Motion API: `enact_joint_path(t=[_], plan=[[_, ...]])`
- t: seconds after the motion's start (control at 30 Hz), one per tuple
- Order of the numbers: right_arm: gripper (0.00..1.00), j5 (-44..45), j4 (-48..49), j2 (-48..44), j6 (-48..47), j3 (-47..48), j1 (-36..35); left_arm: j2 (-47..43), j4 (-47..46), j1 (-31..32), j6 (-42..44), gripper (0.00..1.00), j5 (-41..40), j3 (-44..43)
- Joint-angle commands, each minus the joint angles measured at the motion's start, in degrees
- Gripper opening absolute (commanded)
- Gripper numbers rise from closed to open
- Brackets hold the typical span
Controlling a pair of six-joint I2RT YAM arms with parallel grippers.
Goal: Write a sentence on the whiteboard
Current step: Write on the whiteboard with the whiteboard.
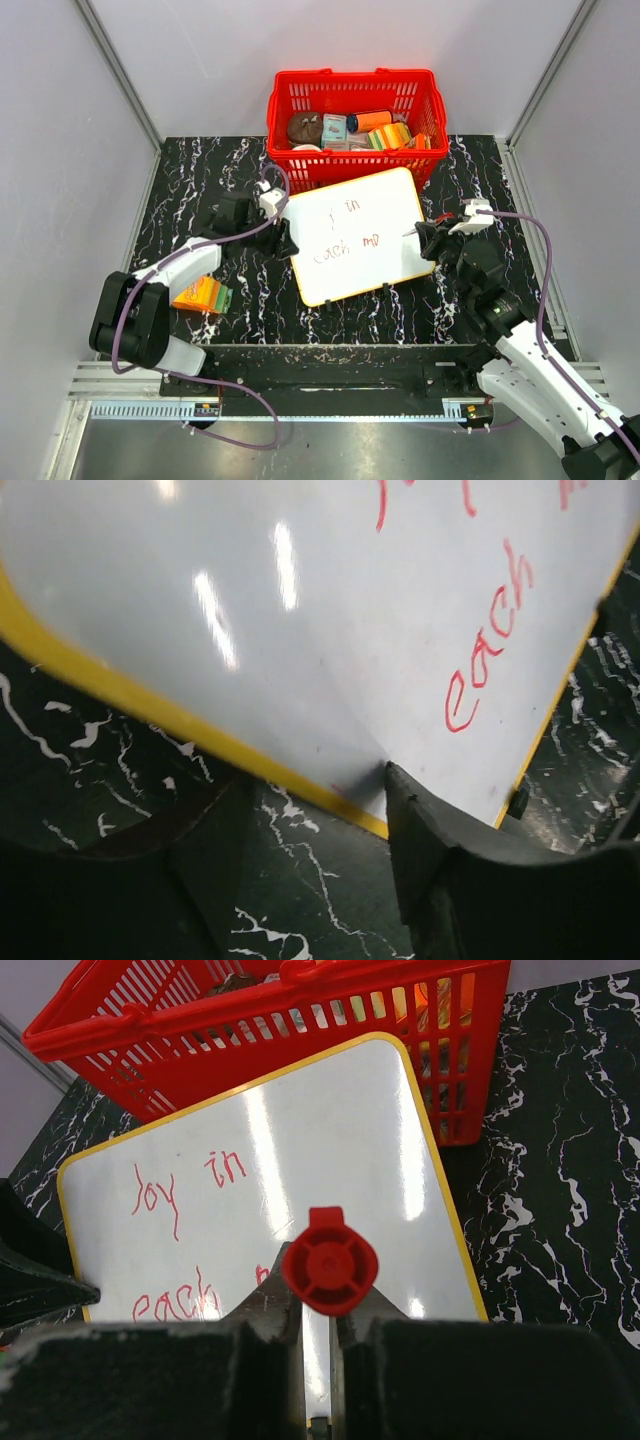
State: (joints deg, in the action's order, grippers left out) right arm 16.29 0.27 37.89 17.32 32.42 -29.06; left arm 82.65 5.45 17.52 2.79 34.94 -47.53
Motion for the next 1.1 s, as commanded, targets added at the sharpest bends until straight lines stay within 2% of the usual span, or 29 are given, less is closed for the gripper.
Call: enact_joint_path(t=[0.0, 0.07, 0.1, 0.37, 0.47, 0.63, 0.7, 0.77, 0.93, 1.07], plan=[[0.0, -0.65, 0.69, -0.36, -0.53, 1.41, 0.41, -2.76, -2.02, -0.55, 4.07, 0.62, -11.03, 1.3], [0.0, -0.56, 0.69, -0.36, -0.62, 1.41, 0.41, -4.16, -3.94, -0.64, 3.46, 0.68, -11.73, 1.91], [0.0, -0.56, 0.69, -0.53, -0.62, 1.41, 0.32, -4.86, -4.66, -0.73, 2.41, 0.74, -12.08, 2.26], [0.0, -1.09, 0.69, -0.62, -0.89, 1.68, 0.32, -12.34, -10.8, -2.39, -5.05, 0.98, -18.59, 4.37], [0.0, -1.53, 0.69, -0.27, -0.8, 1.59, 0.32, -11.29, -13.08, -5.99, -9.28, 0.99, -13.17, 3.06], [0.0, -2.32, 0.87, 0.34, -0.97, 1.68, 0.32, -3.74, -20.82, -11.63, -17.8, 0.99, 5.02, 1.21], [0.0, -2.49, 0.96, 0.69, -1.06, 1.76, 0.32, 0.64, -27.41, -12.77, -23.14, 0.99, 12.04, 0.69], [0.0, -2.58, 1.04, 0.87, -0.97, 1.85, 0.32, 3.47, -33.29, -12.95, -26.07, 0.99, 14.79, 0.07], [0.0, -2.93, 1.13, 1.05, -0.97, 1.76, 0.32, 11.03, -35.51, -12.77, -29.15, 0.99, 19.46, -5.64], [0.0, -3.11, 1.48, 1.4, -0.89, 1.5, 0.32, 14.11, -42.45, -12.68, -33.1, 0.98, 22.18, -6.78]])
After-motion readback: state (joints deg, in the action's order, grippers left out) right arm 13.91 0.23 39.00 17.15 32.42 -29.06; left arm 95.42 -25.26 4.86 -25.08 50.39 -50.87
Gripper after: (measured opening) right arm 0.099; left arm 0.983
